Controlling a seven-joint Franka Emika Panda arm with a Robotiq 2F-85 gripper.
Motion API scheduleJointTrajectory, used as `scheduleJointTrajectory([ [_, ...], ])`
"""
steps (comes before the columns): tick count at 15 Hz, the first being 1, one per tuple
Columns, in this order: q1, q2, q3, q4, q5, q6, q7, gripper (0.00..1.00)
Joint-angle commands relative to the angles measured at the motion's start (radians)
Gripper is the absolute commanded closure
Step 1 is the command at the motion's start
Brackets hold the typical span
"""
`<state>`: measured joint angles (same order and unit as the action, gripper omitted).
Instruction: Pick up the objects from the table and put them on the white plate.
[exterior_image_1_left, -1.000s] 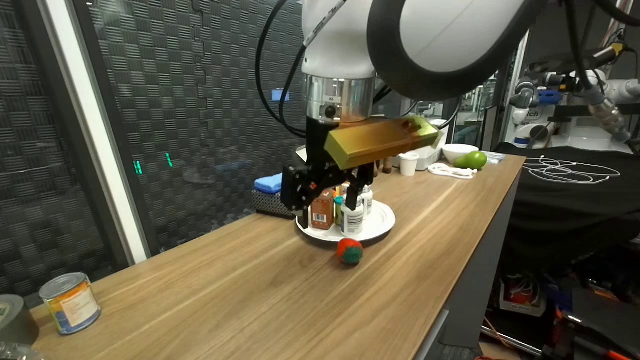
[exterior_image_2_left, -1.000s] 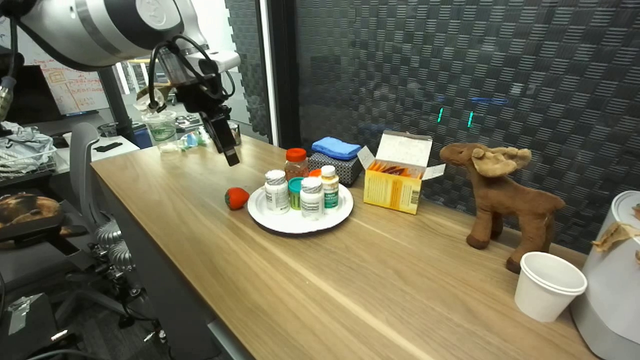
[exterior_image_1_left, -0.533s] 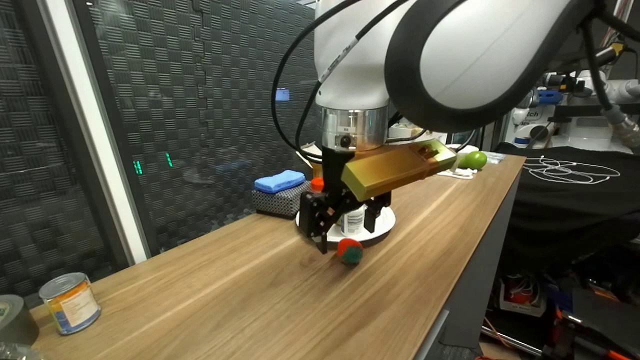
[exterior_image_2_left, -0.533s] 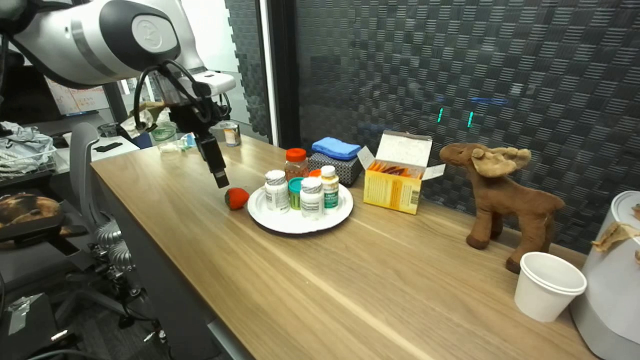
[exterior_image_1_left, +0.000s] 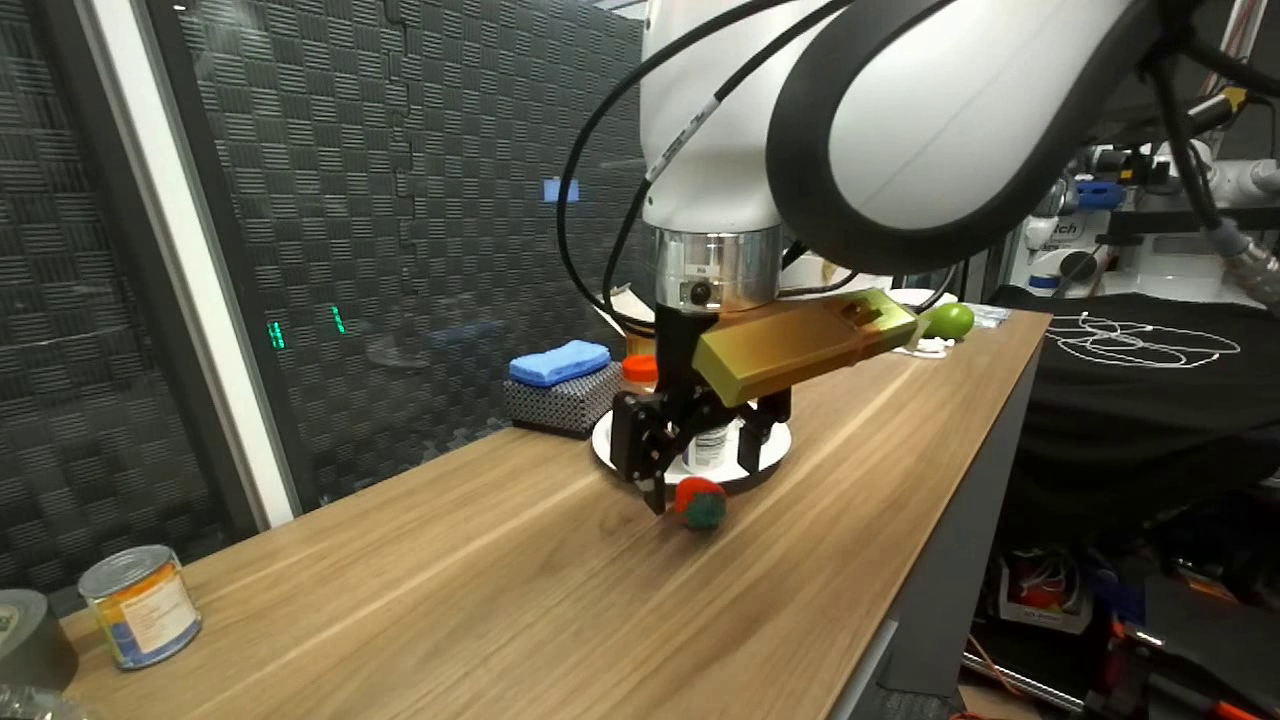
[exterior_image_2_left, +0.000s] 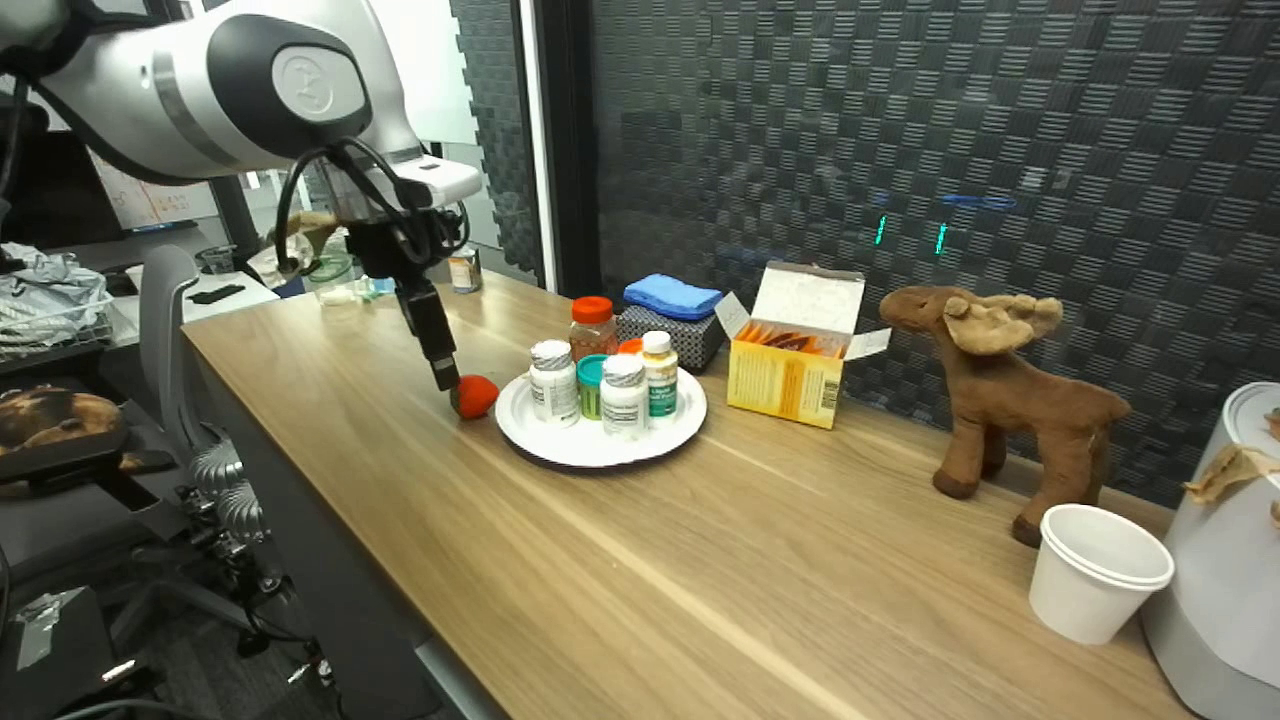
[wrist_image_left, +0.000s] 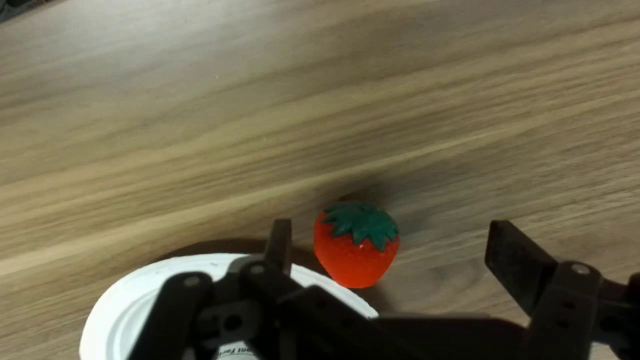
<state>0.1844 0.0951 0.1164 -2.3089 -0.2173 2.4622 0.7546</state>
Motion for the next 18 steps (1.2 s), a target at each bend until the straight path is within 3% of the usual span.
scheduleJointTrajectory([
  [1,-0.031,0.039,-0.009,0.008,0.094,0.065,-0.126,0.00],
  [6,-0.039,0.088,-0.019,0.033,0.152,0.081,-0.238,0.00],
  [7,-0.036,0.091,-0.021,0.034,0.156,0.079,-0.250,0.05],
  [8,-0.032,0.093,-0.022,0.035,0.157,0.074,-0.254,0.26],
  [10,-0.025,0.090,-0.023,0.033,0.150,0.068,-0.256,0.30],
  [16,0.018,0.037,-0.040,-0.001,0.056,0.046,-0.157,0.75],
  [18,0.032,0.012,-0.043,-0.012,0.002,0.027,-0.096,0.75],
])
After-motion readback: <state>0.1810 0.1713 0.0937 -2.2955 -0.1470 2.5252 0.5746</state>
